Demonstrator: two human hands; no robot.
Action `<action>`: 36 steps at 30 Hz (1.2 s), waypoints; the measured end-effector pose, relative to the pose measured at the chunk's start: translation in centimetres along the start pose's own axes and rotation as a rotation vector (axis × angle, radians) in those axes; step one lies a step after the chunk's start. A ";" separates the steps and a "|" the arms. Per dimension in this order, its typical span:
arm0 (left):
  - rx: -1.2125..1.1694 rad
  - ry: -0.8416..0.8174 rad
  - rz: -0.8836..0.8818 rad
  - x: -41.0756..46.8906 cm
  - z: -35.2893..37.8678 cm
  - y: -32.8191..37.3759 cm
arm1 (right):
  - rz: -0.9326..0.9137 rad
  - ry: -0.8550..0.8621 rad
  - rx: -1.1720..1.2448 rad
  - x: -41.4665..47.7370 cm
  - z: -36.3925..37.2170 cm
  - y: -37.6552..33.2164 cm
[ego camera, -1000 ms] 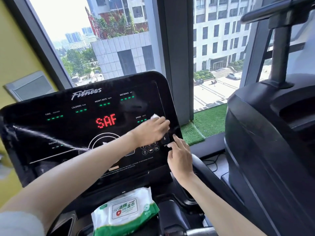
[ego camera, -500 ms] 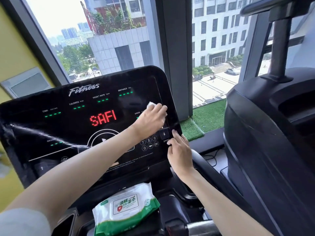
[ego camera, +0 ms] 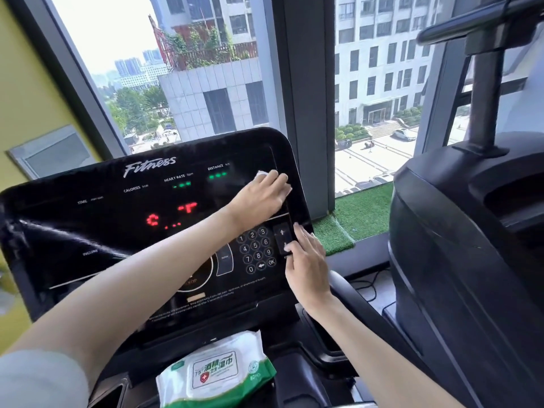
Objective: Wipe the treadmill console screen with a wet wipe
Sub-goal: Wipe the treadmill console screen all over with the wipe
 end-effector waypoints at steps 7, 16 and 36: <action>-0.092 -0.045 -0.347 3.0 0.0 -3.1 | -0.038 -0.018 0.022 2.2 0.0 -0.8; -0.024 -0.038 -0.574 -0.5 -1.2 -4.1 | -0.143 -0.038 0.071 2.8 0.8 -4.7; -0.572 0.584 -1.773 -27.3 -4.7 -9.9 | -0.328 -0.130 0.164 0.3 4.6 -17.3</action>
Point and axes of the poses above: each hand's wrist, its own x-axis towards the middle knuckle, its own z-axis out of the palm, y = z × x, the point moved 1 cm from there along x, towards the middle knuckle, and after that the axes turned 2 degrees about -x, right-handed, at the moved point
